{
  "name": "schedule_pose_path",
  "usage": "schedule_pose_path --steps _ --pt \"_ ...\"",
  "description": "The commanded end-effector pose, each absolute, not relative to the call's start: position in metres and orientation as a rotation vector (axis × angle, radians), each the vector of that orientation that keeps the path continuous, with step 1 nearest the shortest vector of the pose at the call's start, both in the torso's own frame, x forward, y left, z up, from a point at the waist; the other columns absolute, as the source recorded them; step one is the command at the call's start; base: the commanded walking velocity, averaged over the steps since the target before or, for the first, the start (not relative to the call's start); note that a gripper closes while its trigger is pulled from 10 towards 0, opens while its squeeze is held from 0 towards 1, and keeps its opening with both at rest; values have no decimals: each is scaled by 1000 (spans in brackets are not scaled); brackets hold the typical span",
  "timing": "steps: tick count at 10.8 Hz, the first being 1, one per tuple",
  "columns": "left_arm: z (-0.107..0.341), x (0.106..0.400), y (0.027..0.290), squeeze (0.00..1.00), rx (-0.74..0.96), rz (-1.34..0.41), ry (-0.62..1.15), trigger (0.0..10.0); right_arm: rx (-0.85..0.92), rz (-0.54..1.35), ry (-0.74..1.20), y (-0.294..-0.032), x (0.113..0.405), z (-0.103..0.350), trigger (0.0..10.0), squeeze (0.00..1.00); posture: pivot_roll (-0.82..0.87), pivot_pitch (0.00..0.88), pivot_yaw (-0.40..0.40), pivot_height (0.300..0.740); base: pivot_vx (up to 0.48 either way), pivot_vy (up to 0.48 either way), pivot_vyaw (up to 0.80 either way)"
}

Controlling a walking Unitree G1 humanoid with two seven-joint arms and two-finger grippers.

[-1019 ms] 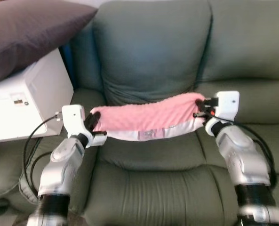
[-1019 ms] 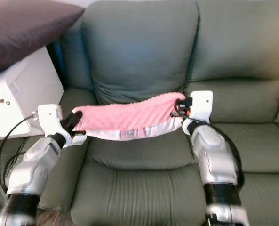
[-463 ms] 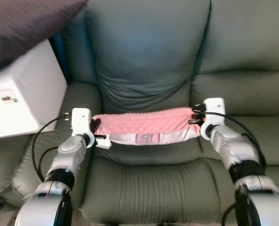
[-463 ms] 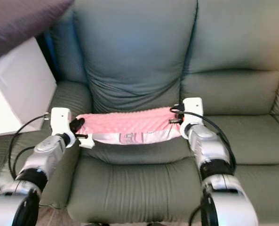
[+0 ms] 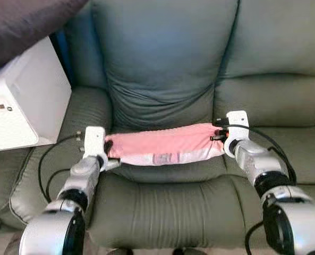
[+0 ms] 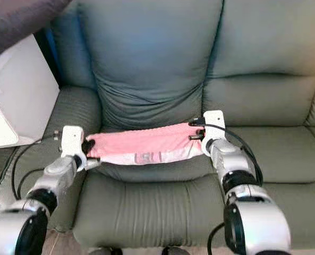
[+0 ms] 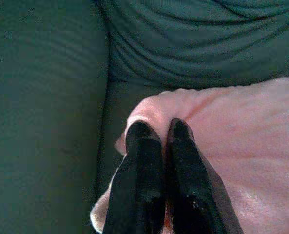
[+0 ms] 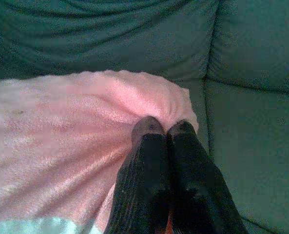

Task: Move the pillow to the sofa

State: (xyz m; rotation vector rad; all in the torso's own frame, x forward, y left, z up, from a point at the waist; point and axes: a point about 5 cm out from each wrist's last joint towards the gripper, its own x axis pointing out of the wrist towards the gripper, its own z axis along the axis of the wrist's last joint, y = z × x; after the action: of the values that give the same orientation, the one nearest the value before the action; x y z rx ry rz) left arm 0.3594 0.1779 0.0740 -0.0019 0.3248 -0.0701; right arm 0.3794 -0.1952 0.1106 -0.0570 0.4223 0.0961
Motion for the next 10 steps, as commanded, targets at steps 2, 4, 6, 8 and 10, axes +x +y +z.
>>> schedule_pose_path --steps 2,4,6,8,10 --pt "85 367 182 0 -10 -42 309 10000 -73 71 433 -200 382 115 10000 0 -126 215 13 740 0 0 0" --pt "110 382 171 0 -35 -48 235 10000 -81 81 387 -187 391 128 10000 0 -135 240 24 740 0 0 0" --pt "117 387 163 0 -36 -48 233 10000 -85 104 312 -178 398 141 10000 0 -145 275 33 740 0 0 0" --pt "138 394 169 0 -80 36 124 10000 -92 103 203 -173 401 153 10000 0 -144 301 24 740 0 0 0" --pt "124 387 177 0 -81 91 158 10000 -87 132 213 -166 398 144 10000 1000 -151 315 10 740 0 0 0"
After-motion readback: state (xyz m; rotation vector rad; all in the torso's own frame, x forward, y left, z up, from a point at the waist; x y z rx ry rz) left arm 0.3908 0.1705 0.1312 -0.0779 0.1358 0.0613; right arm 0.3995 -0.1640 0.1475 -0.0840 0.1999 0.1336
